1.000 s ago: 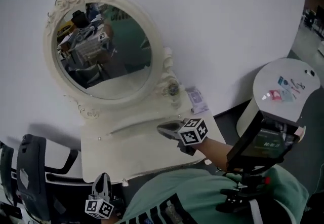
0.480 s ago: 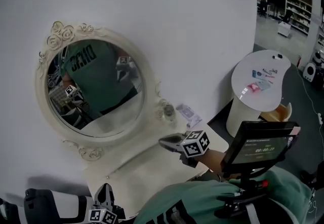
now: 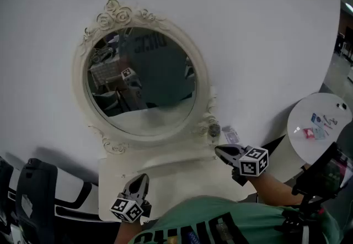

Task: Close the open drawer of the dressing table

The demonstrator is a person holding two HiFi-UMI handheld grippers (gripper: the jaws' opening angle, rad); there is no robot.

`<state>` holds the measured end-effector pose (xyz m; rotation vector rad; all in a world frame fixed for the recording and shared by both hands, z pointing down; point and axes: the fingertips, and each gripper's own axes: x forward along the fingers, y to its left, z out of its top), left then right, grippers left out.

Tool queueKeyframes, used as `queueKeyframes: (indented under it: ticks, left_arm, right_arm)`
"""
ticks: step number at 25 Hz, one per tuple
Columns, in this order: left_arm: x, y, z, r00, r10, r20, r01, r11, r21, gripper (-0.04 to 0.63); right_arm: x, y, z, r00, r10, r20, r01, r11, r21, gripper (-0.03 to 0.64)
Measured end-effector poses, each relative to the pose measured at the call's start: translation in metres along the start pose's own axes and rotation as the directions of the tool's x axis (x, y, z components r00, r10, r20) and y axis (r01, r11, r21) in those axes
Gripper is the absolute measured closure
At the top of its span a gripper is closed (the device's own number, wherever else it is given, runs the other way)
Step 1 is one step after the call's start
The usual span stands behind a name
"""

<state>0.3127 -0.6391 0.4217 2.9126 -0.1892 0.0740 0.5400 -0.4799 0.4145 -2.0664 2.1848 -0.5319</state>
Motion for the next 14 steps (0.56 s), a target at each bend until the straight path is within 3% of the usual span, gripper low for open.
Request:
queueKeyframes:
  ticks: [7, 14]
  left_arm:
    - [-0.008, 0.022, 0.004, 0.999, 0.038, 0.006, -0.038, 0.999, -0.023, 0.597]
    - [-0.005, 0.033, 0.006, 1.0, 0.029, 0.0, -0.029, 0.999, -0.029, 0.597]
  right_arm:
    - [0.014, -0.001, 0.01, 1.0, 0.013, 0.018, -0.012, 1.0, -0.015, 0.606]
    - [0.024, 0.004, 0.009, 1.0, 0.025, 0.009, -0.025, 1.0, -0.016, 0.606]
